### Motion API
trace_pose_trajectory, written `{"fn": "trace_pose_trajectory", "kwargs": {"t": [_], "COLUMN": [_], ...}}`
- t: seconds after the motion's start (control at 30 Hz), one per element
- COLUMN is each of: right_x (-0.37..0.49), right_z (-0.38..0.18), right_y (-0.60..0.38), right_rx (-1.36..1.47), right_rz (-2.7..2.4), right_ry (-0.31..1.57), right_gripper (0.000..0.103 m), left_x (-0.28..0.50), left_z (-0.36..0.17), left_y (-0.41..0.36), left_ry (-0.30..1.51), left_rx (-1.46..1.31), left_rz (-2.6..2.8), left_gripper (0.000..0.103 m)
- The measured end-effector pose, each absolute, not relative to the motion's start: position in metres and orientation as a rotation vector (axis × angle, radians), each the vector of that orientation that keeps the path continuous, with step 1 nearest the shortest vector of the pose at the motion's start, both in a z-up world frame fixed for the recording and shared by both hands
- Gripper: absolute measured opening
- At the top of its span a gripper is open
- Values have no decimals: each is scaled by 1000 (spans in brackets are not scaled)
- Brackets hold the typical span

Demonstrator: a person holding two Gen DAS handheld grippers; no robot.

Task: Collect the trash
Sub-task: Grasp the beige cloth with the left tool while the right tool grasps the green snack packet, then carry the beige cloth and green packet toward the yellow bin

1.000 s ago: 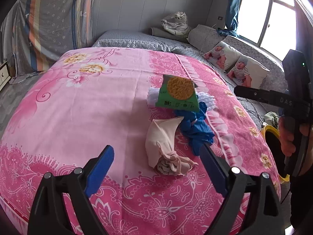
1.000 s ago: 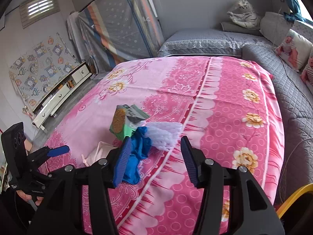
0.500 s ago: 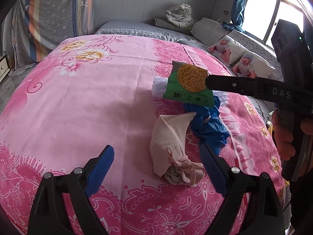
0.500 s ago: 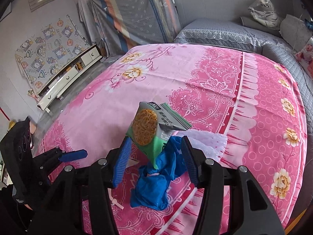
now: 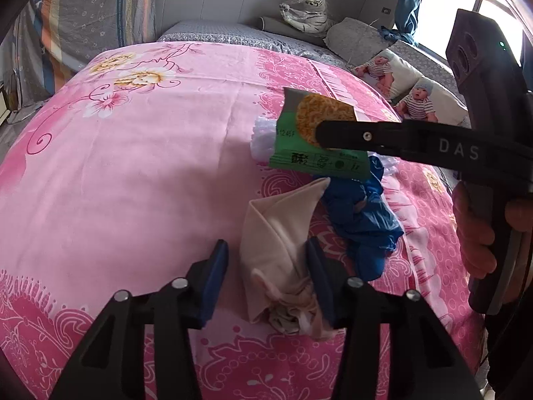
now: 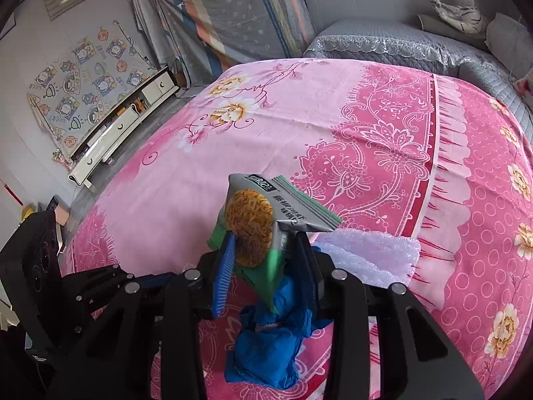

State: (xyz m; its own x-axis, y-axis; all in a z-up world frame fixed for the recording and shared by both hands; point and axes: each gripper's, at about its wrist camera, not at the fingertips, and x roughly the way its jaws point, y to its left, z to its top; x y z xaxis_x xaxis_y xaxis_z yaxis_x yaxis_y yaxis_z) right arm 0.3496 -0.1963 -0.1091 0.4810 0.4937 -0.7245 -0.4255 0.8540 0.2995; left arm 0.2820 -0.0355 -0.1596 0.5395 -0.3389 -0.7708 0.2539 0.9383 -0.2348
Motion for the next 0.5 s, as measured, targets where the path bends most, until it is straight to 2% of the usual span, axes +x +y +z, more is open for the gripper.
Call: {"fn": "trace_pose_trajectory", "kwargs": {"t": [0.2,0.5], "right_x": [350,339], "right_z": [-108,-76], "right_y": [-198,-226], "right_rx": [88,132], "right_rz": [548,506], "right_ry": [903,805], "right_gripper": [13,12], "left_x": [280,265], "left_z": [-155,-128], "left_y": [-42,-24], "left_ry": [927,871], "left_rx": [-75,-102], "left_rz": [-344,-331], "left_gripper": [28,26]}}
